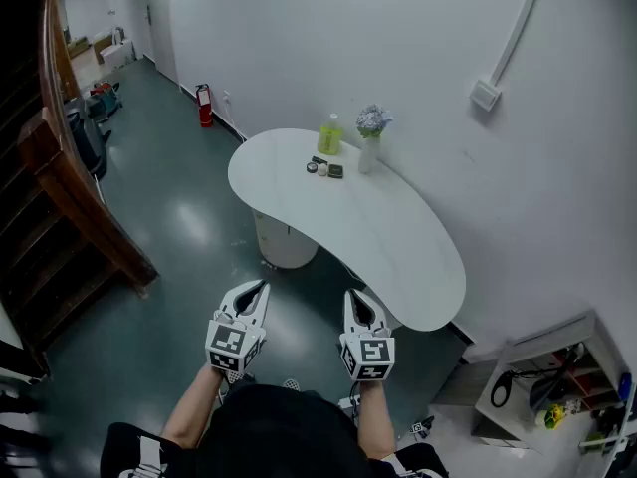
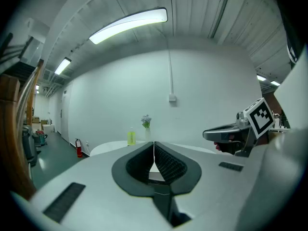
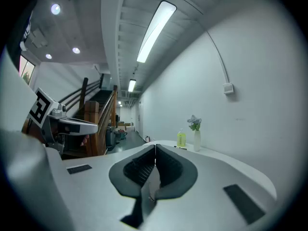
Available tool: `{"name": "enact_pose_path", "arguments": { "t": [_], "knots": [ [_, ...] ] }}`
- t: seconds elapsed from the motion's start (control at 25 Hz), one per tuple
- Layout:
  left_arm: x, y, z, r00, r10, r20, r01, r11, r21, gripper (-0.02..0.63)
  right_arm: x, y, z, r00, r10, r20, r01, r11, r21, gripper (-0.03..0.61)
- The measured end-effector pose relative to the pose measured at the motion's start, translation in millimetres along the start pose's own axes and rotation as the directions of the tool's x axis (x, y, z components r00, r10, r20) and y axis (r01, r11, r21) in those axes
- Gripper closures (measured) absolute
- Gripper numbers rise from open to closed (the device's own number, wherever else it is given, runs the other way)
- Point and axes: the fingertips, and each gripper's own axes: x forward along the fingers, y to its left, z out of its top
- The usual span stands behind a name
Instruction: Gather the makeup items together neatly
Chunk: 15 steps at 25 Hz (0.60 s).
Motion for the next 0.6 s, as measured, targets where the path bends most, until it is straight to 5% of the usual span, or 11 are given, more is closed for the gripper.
{"name": "enact_pose_path", "arguments": {
  "t": [0.6],
  "knots": [
    [32, -8, -2, 1.000, 0.007, -0.021, -0.007, 1.000, 0.006, 0.594, 14, -30, -5, 1.000, 0.012, 0.015, -0.013, 0.999, 0.050, 0.546]
  ]
}}
